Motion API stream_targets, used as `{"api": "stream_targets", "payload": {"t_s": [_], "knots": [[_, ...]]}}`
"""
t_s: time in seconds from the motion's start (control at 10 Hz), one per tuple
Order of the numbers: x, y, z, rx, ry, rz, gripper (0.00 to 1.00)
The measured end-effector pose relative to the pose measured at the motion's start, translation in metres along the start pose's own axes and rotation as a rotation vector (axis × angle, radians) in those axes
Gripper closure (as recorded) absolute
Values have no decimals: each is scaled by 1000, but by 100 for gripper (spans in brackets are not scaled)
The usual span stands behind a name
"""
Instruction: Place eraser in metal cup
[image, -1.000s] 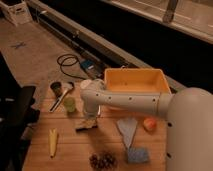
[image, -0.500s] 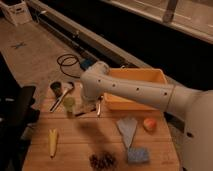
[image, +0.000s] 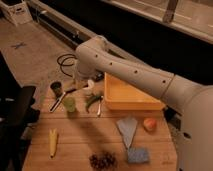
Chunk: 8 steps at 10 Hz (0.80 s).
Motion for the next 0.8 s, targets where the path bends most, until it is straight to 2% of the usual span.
{"api": "stream_targets", "payload": {"t_s": [0.5,0.7,0.8], "knots": [[3,0,0,-1,4,5,100],[0,-13,8,2,5,-10,100],[-5,-32,19,0,4,-31,100]]}}
